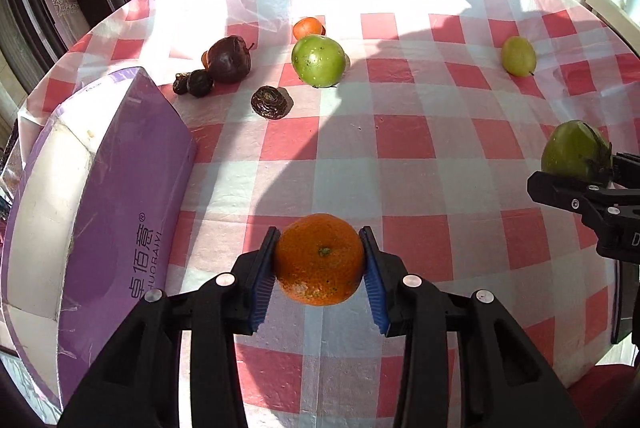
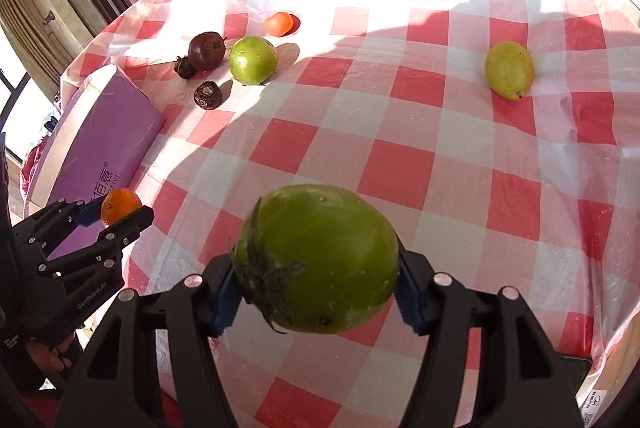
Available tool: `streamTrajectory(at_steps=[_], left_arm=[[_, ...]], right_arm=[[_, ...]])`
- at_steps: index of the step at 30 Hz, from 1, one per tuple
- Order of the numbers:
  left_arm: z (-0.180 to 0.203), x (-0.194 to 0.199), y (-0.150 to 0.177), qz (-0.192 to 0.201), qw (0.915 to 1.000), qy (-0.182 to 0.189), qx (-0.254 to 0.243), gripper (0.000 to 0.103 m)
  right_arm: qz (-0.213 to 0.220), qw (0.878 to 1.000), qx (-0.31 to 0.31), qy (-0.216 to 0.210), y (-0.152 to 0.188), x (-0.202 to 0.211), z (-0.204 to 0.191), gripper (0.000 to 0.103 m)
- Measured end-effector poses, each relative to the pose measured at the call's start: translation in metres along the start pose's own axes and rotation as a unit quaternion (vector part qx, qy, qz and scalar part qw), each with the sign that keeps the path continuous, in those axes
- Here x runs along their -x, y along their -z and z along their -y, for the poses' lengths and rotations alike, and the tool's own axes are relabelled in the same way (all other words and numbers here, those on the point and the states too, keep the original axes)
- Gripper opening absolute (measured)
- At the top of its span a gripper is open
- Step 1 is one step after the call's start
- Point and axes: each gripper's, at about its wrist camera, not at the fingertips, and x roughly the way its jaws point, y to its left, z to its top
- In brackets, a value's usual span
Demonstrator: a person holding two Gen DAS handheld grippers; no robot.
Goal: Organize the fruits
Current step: 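Grasp the orange tangerine with the left tool while the right tool grasps the green tomato-like fruit, then carry both fruits into the white box and open both tools to release them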
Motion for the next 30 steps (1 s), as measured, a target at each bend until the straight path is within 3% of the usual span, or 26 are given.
streamTrajectory(at_steps=[5,10,15,19,24,30], left_arm=[[-0.007,0.015,-0.022,0.02,0.9997,-0.005,-0.009,0.038],[-0.039,0.034,-0.034,0.033,0.9991,-0.015,-0.022,0.038],[-0.102,0.053,-0.045,0.032,0.9989,-0.035,-0.008,0.038],[-0.162,0.059,-0.051,0.022,0.9978,-0.053,0.032,0.038],[-0.24,0.044,-0.036,-0.017,0.9925,-0.077,0.094,0.038],[-0.31,-0.008,0.01,-0.134,0.972,-0.056,0.185,0.038]], right_arm=[[0.012,0.999,0.042,0.009,-0.014,0.02,-0.029,0.063],[0.009,0.997,0.076,-0.002,-0.028,0.017,-0.066,0.063],[0.007,0.991,0.131,-0.032,-0.054,0.013,-0.138,0.063],[0.003,0.987,0.148,-0.054,-0.079,0.002,-0.199,0.063],[-0.03,0.978,0.197,-0.067,-0.098,-0.029,-0.281,0.063],[-0.126,0.961,0.239,-0.049,-0.104,-0.112,-0.352,0.063]])
